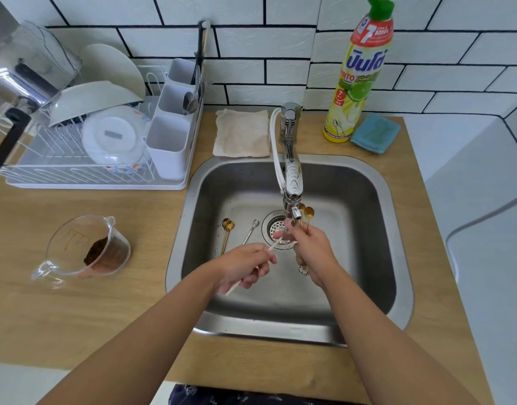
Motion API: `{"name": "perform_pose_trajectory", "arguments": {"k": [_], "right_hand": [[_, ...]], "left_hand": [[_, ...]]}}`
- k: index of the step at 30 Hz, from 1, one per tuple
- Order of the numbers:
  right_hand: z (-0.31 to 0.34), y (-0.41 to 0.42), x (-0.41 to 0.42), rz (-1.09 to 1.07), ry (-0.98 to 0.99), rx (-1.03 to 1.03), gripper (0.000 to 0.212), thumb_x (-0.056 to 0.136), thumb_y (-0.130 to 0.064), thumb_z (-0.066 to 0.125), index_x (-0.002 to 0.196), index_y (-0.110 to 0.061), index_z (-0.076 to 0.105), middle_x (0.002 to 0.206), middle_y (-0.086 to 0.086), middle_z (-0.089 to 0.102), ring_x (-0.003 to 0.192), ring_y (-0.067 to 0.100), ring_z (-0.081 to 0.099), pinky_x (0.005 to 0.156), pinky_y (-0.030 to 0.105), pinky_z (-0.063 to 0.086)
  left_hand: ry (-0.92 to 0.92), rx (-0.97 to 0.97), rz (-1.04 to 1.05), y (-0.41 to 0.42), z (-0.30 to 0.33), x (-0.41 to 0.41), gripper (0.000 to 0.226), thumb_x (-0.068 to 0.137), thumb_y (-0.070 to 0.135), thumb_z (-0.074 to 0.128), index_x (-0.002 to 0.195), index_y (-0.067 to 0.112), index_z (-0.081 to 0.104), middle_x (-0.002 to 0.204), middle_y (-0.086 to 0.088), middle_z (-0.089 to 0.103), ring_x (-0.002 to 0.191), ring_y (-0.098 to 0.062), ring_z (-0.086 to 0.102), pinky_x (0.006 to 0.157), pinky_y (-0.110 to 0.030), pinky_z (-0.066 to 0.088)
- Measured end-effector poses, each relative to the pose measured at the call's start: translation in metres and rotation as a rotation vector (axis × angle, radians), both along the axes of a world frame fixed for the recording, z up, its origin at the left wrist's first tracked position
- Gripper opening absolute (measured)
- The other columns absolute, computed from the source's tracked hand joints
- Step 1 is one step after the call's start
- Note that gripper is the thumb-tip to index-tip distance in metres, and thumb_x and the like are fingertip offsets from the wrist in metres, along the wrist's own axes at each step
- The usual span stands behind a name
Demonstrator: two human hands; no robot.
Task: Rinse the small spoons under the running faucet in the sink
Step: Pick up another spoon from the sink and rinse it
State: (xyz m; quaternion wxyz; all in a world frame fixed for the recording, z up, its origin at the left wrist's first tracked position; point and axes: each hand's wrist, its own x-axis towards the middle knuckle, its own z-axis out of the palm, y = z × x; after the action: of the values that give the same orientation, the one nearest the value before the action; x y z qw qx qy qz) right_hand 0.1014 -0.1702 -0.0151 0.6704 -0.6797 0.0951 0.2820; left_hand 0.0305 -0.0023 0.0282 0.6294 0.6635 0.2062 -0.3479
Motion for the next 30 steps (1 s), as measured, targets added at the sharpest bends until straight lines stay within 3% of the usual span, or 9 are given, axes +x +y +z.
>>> {"name": "perform_pose_trajectory", "arguments": {"k": [2,4,9,14,17,20,24,27,30], "right_hand": [[0.0,0.001,-0.007,0.052,-0.094,-0.034,0.011,0.094,-0.035,0.073,0.097,-0.025,0.072,0.089,-0.002,0.081,0.057,-0.002,0.062,0.054,0.014,0.045],[-0.001,0.004,-0.01,0.049,-0.15,-0.023,0.013,0.088,-0.03,0.08,0.098,-0.026,0.072,0.079,-0.001,0.079,0.07,-0.001,0.068,0.062,0.01,0.049],[0.001,0.007,0.0,-0.093,-0.124,-0.095,0.022,0.102,-0.03,0.063,0.086,-0.018,0.072,0.07,-0.003,0.078,0.062,-0.006,0.067,0.061,0.014,0.043],[0.002,0.008,-0.006,-0.027,-0.015,-0.029,0.027,0.102,-0.039,0.061,0.091,-0.016,0.072,0.066,-0.005,0.075,0.035,-0.001,0.043,0.037,0.012,0.032],[0.005,0.007,-0.007,0.05,-0.045,-0.086,0.029,0.096,-0.039,0.071,0.082,-0.014,0.069,0.065,-0.006,0.075,0.037,-0.005,0.05,0.045,0.014,0.036],[0.008,0.01,-0.002,-0.004,-0.044,-0.157,0.027,0.102,-0.035,0.06,0.086,-0.019,0.074,0.068,-0.001,0.078,0.038,-0.008,0.051,0.058,0.025,0.032],[0.003,0.015,-0.005,-0.039,-0.046,-0.131,0.032,0.108,-0.038,0.05,0.094,-0.021,0.073,0.068,-0.006,0.077,0.037,-0.006,0.051,0.056,0.023,0.032],[-0.001,0.012,-0.01,0.008,-0.106,-0.086,0.011,0.099,-0.033,0.068,0.106,-0.025,0.068,0.065,-0.019,0.064,0.051,-0.003,0.052,0.059,0.019,0.039],[-0.005,0.011,-0.009,-0.087,-0.13,-0.032,0.017,0.094,-0.025,0.075,0.106,-0.017,0.066,0.063,-0.018,0.068,0.063,-0.003,0.063,0.074,0.021,0.046]], "left_hand": [[-0.029,0.053,0.011,-0.003,-0.001,0.002,0.024,0.107,0.028,0.043,0.106,0.01,0.058,0.062,0.001,0.052,0.044,-0.01,0.032,0.044,-0.023,0.025],[-0.029,0.041,0.028,-0.006,-0.002,0.002,0.025,0.107,0.03,0.042,0.106,0.011,0.057,0.062,0.001,0.052,0.044,-0.01,0.032,0.042,-0.022,0.025],[-0.038,-0.004,0.04,-0.009,-0.002,-0.001,0.025,0.106,0.033,0.043,0.098,0.015,0.057,0.06,0.003,0.047,0.045,-0.011,0.026,0.043,-0.024,0.02],[-0.029,-0.002,0.055,-0.007,0.002,0.002,0.022,0.106,0.027,0.041,0.095,0.014,0.055,0.058,0.004,0.046,0.043,-0.01,0.023,0.04,-0.021,0.018],[-0.017,0.003,0.032,-0.005,0.002,0.0,0.022,0.107,0.027,0.039,0.096,0.014,0.053,0.059,0.003,0.046,0.043,-0.009,0.023,0.04,-0.022,0.018],[-0.014,-0.005,0.03,-0.007,0.003,-0.001,0.022,0.107,0.029,0.041,0.096,0.014,0.053,0.06,0.003,0.046,0.045,-0.01,0.023,0.044,-0.024,0.017],[-0.011,0.011,0.046,-0.009,0.006,0.002,0.022,0.106,0.027,0.04,0.095,0.012,0.053,0.06,0.002,0.046,0.045,-0.01,0.025,0.041,-0.023,0.019],[-0.007,0.017,0.062,-0.009,0.004,0.0,0.024,0.107,0.028,0.039,0.096,0.012,0.052,0.06,0.002,0.047,0.044,-0.01,0.025,0.041,-0.022,0.019],[-0.005,0.009,0.067,-0.011,0.001,-0.005,0.024,0.107,0.028,0.04,0.096,0.012,0.053,0.06,0.002,0.047,0.044,-0.01,0.026,0.041,-0.022,0.02]]}}
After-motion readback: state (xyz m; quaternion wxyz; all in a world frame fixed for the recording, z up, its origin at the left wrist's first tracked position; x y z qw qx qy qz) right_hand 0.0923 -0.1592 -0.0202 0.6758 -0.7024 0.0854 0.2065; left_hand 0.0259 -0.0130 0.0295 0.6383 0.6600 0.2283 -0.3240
